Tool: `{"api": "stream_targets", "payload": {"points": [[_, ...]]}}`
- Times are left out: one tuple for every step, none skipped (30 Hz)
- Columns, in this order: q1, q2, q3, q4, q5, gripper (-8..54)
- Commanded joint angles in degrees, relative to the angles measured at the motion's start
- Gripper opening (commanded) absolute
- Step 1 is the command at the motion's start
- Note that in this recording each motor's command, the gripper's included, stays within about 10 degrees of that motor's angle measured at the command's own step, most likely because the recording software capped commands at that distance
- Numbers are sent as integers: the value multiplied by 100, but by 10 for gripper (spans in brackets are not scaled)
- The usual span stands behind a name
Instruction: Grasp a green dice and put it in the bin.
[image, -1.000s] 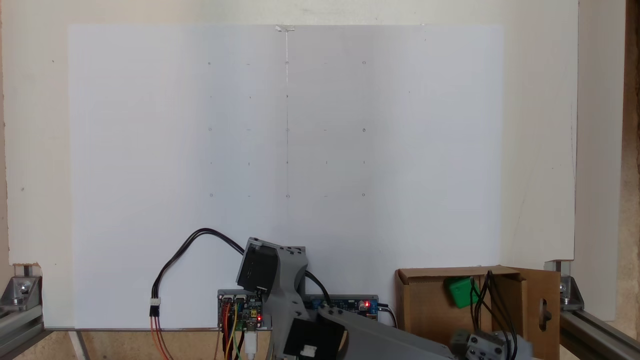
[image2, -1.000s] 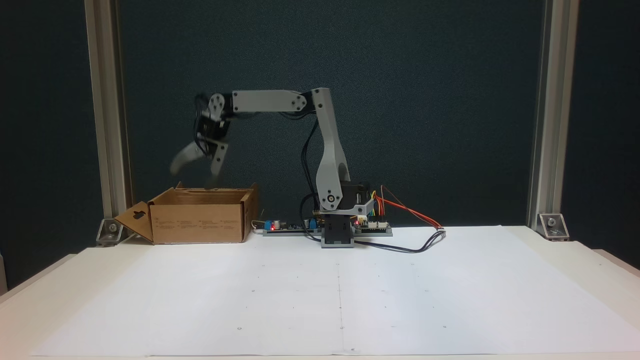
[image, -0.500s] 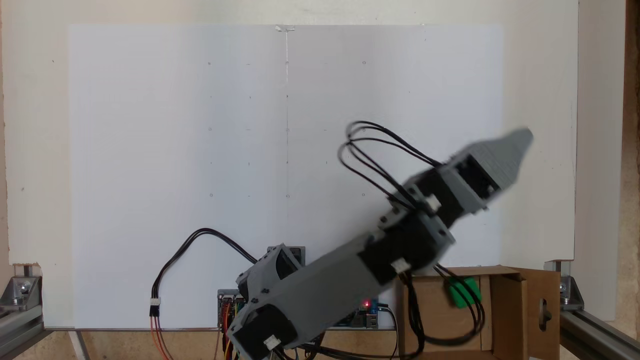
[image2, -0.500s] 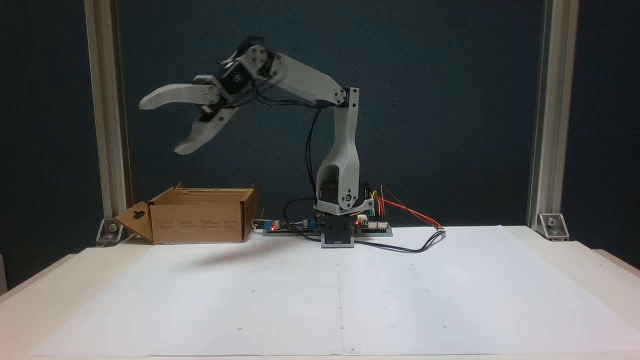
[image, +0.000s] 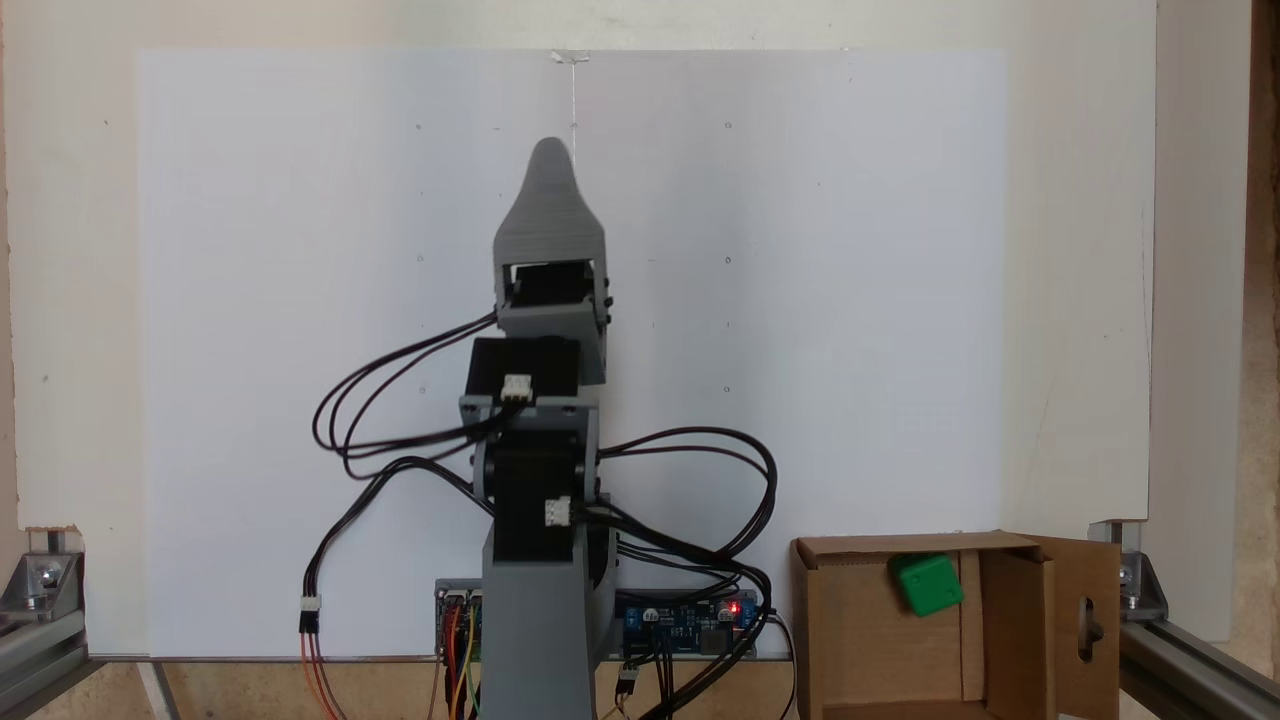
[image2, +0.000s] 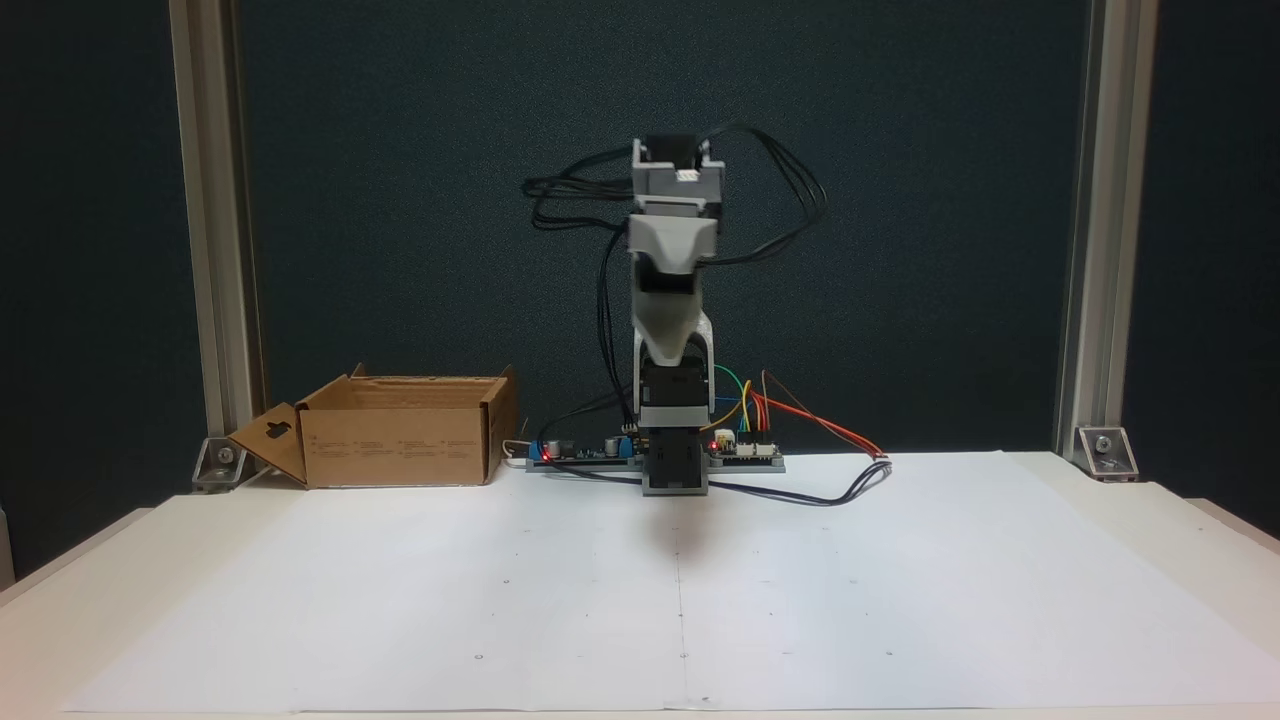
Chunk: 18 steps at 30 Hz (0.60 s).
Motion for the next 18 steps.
{"api": "stream_targets", "payload": {"points": [[-149, 457, 272, -938, 281, 452], [-176, 624, 606, -1202, 272, 453], [-176, 782, 923, -1457, 272, 453], [-176, 932, 1230, -1694, 272, 454], [-176, 1099, 1494, -1958, 264, 454], [-176, 1195, 1723, -2204, 272, 454], [-176, 1301, 1916, -2441, 264, 454], [-176, 1406, 2092, -2696, 264, 454], [-176, 1468, 2294, -2951, 272, 454], [-167, 1512, 2496, -3188, 272, 454], [-158, 1538, 2725, -3435, 272, 454], [-141, 1547, 2944, -3698, 272, 454], [-114, 1547, 3155, -3962, 272, 452], [-88, 1547, 3349, -4217, 272, 448], [-79, 1547, 3533, -4454, 272, 446], [-79, 1547, 3691, -4691, 272, 445], [-79, 1547, 3823, -4937, 272, 443], [-79, 1547, 3938, -5175, 272, 442]]}}
